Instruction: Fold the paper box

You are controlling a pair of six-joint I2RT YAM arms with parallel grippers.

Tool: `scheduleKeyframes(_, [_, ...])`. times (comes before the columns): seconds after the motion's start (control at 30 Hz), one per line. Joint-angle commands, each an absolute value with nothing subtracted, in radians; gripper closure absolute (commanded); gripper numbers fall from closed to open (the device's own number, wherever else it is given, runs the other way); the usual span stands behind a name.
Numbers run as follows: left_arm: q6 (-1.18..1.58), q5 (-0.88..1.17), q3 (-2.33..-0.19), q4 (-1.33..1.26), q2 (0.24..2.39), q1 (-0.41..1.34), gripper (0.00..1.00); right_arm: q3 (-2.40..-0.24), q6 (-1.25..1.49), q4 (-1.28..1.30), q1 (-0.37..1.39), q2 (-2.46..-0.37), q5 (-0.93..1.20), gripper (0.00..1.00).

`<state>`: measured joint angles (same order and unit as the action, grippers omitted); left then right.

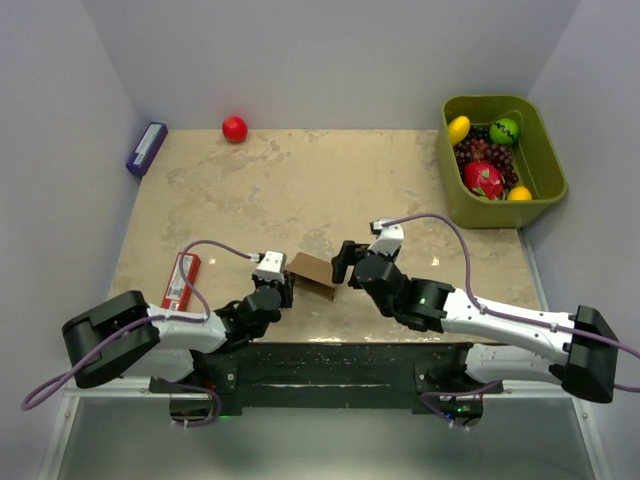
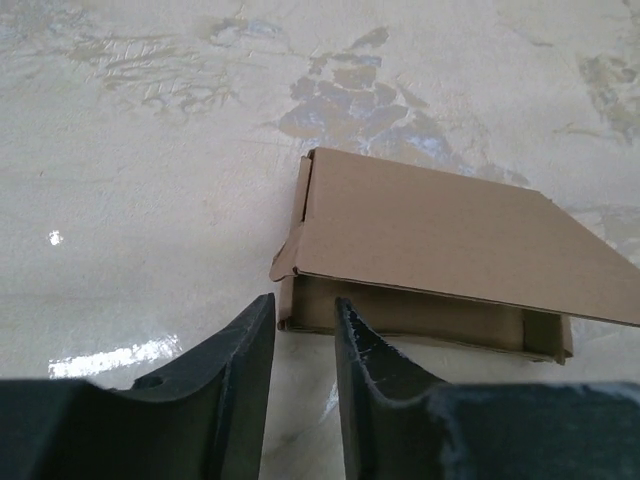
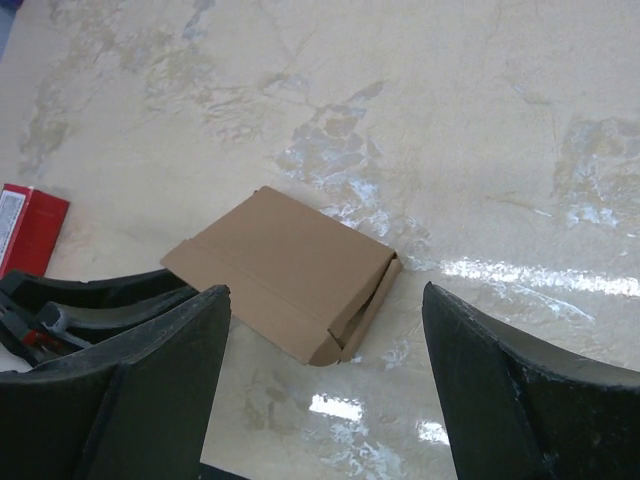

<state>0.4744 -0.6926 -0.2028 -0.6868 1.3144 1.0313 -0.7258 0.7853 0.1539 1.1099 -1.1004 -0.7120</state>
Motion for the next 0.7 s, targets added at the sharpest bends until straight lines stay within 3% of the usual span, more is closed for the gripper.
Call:
scheduleKeyframes(0.0, [0.480, -0.678, -0.201, -0.615, 1.211, 1.045, 0.57, -0.782, 0.795, 0.172, 1.112, -1.111, -0.678, 0.19])
scheduleKeyframes(0.23, [0.503, -0.583, -0.164, -0.438, 0.990, 1.046, 0.35, -0.799, 0.833, 0.181, 1.094, -1.137, -0.626, 0.15])
scheduleKeyframes(0.47, [0.546, -0.532, -0.204, -0.216, 0.757, 1.043, 0.15, -0.723, 0.874, 0.074, 0.936, -1.157, -0.416, 0.16])
scheduleKeyframes(0.53, [0.549, -0.497, -0.268, -0.170, 0.741, 1.029, 0.12, -0.693, 0.885, 0.042, 0.913, -1.158, -0.362, 0.16])
scheduleKeyframes(0.67, [0.535, -0.286, -0.403, -0.126, 0.823, 0.822, 0.12, -0.684, 0.894, 0.048, 0.897, -1.167, -0.351, 0.16])
